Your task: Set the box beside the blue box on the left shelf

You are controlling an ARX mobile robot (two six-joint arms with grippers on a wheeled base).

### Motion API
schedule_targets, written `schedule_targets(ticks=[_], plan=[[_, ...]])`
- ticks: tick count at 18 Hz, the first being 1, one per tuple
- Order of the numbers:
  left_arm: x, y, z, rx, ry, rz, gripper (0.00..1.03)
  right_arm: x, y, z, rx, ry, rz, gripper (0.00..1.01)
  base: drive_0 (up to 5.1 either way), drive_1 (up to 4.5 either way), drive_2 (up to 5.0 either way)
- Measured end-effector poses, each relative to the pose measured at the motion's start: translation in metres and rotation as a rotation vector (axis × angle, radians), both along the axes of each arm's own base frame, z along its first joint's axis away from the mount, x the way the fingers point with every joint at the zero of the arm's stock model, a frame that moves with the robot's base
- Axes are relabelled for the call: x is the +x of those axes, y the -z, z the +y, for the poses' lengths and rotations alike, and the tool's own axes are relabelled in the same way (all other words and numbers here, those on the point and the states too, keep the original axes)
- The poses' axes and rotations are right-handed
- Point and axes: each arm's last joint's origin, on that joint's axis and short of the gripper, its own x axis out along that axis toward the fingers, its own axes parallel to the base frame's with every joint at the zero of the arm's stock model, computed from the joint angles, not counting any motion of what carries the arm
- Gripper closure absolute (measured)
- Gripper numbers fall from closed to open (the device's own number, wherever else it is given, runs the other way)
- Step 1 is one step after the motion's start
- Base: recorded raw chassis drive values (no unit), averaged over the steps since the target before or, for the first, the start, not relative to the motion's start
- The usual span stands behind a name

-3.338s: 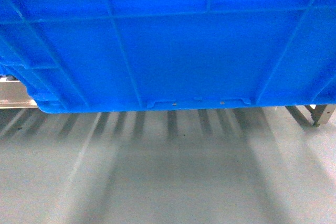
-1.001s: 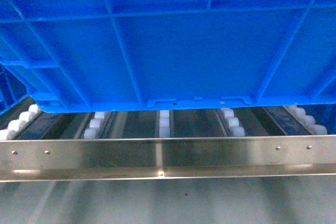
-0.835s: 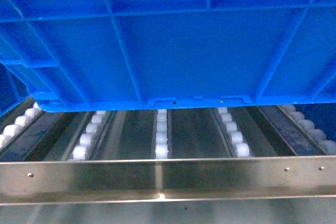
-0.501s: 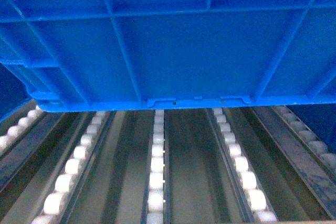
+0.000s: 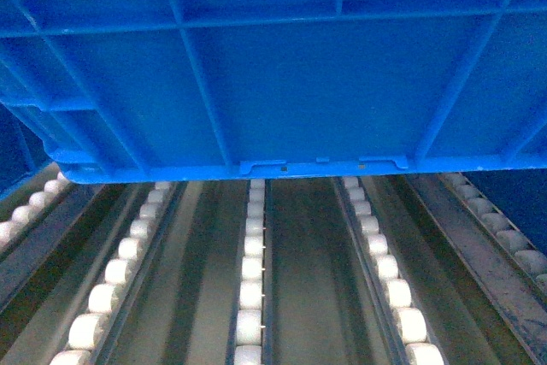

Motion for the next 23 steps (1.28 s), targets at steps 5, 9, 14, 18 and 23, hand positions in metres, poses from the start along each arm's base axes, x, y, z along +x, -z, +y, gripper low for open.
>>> schedule_targets(ticks=[5,9,14,18,23], plan=[[0.0,0.0,0.0,0.0,0.0,0.0,0.71,0.0,0.0,0.0,0.0,0.0,0.0,0.92,0.0,0.0,0.0],[0.0,0.0,0.0,0.0,0.0,0.0,0.71,0.0,0.0,0.0,0.0,0.0,0.0,0.92,0.0,0.0,0.0],[0.0,0.0,0.0,0.0,0.0,0.0,0.71,0.0,0.0,0.0,0.0,0.0,0.0,0.92,0.0,0.0,0.0],[0.0,0.0,0.0,0.0,0.0,0.0,0.71,0.0,0.0,0.0,0.0,0.0,0.0,0.92,0.0,0.0,0.0],[0.0,0.0,0.0,0.0,0.0,0.0,0.71,0.0,0.0,0.0,0.0,0.0,0.0,0.92,0.0,0.0,0.0]])
